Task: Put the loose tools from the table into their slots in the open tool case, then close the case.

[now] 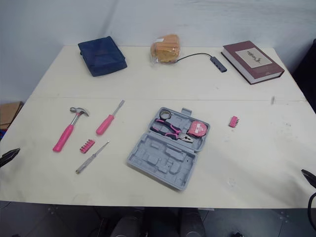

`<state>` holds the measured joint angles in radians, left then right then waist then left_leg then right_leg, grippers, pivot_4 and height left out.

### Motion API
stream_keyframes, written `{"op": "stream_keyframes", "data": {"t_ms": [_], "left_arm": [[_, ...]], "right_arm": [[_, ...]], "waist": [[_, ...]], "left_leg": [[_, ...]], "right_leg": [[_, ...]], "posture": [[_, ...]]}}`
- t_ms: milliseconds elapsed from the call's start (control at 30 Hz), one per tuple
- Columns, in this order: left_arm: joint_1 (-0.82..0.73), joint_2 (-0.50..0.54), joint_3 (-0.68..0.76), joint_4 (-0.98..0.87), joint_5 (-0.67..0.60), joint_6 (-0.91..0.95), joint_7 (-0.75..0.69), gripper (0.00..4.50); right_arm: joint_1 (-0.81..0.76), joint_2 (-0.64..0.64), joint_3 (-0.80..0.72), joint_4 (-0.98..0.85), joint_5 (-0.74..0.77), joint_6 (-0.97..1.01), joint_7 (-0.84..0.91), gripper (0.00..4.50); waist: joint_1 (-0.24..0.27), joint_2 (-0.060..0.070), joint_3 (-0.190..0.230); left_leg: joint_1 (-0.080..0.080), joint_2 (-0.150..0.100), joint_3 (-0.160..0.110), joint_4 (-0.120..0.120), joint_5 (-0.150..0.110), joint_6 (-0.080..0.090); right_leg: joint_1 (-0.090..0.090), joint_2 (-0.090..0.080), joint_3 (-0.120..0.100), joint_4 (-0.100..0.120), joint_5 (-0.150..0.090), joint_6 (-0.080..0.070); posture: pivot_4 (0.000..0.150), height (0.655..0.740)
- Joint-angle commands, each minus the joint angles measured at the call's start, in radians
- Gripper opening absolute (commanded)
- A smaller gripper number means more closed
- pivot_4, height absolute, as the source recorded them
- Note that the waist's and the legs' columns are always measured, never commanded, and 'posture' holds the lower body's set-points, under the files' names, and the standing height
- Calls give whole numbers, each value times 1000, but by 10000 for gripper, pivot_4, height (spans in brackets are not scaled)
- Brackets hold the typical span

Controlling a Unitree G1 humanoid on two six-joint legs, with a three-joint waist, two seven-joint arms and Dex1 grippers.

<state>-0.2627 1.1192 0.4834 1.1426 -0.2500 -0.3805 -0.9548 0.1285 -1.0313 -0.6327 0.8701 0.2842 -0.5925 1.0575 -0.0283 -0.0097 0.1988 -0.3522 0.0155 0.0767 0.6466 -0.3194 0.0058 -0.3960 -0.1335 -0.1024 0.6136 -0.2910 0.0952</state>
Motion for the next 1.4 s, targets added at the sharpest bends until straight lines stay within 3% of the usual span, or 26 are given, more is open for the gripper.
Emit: {"op": "stream_keyframes", "data": {"t_ms": [33,167,333,467,567,667,700,733,800,833,1067,1400], "left_arm": [[5,-7,30,-67,-52,11,-45,44605],[11,-57,41,-236,-137,101,-162,44605],[34,-104,18,-463,-161,179,-181,44605],[28,-182,-83,-747,-176,289,-161,44605],[12,-212,-127,-854,-182,368,-150,36138],[-39,-244,-232,-960,-155,451,-139,20967],[-55,-252,-254,-981,-156,482,-135,19663],[-89,-263,-292,-992,-137,507,-126,12985],[-149,-286,-357,-994,-94,535,-107,4616],[-175,-299,-380,-986,-71,536,-96,1198],[-321,-426,-578,-901,54,544,-110,491],[-452,-596,-672,-773,165,568,-13,491]], "right_arm": [[-4,-19,-6,-6,25,-15,21,45000],[-14,0,1,-90,86,48,99,45000],[29,32,28,-285,129,146,135,45000],[87,96,88,-550,171,243,140,45000],[123,118,114,-680,175,317,122,36156],[150,123,169,-846,171,469,67,19863],[151,126,179,-885,176,514,48,18059],[148,127,196,-929,170,540,36,10697],[144,131,222,-995,168,585,21,1152],[141,133,233,-1017,167,604,15,0],[56,151,347,-1090,99,682,-46,0],[-25,162,482,-1108,13,734,-85,0]], "waist": [[0,0,0],[0,0,0],[2,0,0],[4,0,0],[7,1,0],[8,1,0],[10,1,0],[10,1,0],[15,1,0],[18,1,0],[39,0,0],[53,0,0]], "left_leg": [[0,0,0,0,0,0],[0,0,0,1,-1,-2],[0,1,0,2,0,-1],[0,1,0,2,0,-1],[-1,0,0,3,-1,-2],[-1,0,0,3,0,0],[-1,0,0,3,0,0],[-2,0,0,4,0,0],[-2,0,0,5,0,0],[-2,0,0,5,0,0],[-5,-1,0,10,-1,2],[-18,-1,-3,24,-3,7]], "right_leg": [[0,0,0,0,0,0],[0,0,0,1,0,0],[0,0,0,1,0,0],[2,0,0,0,0,1],[2,0,1,0,1,2],[1,1,1,-1,1,2],[1,1,1,-1,1,2],[1,1,1,-1,2,3],[1,1,1,-1,2,3],[1,2,1,-1,2,3],[1,7,0,-1,2,4],[-3,9,-1,2,5,8]], "posture": [[1500,7400],[1500,7400],[1500,7400],[1500,7400],[1500,7400],[1500,7400],[1500,7400],[1500,7400],[1500,7400],[1500,7400],[1500,7400],[1500,7400]]}}
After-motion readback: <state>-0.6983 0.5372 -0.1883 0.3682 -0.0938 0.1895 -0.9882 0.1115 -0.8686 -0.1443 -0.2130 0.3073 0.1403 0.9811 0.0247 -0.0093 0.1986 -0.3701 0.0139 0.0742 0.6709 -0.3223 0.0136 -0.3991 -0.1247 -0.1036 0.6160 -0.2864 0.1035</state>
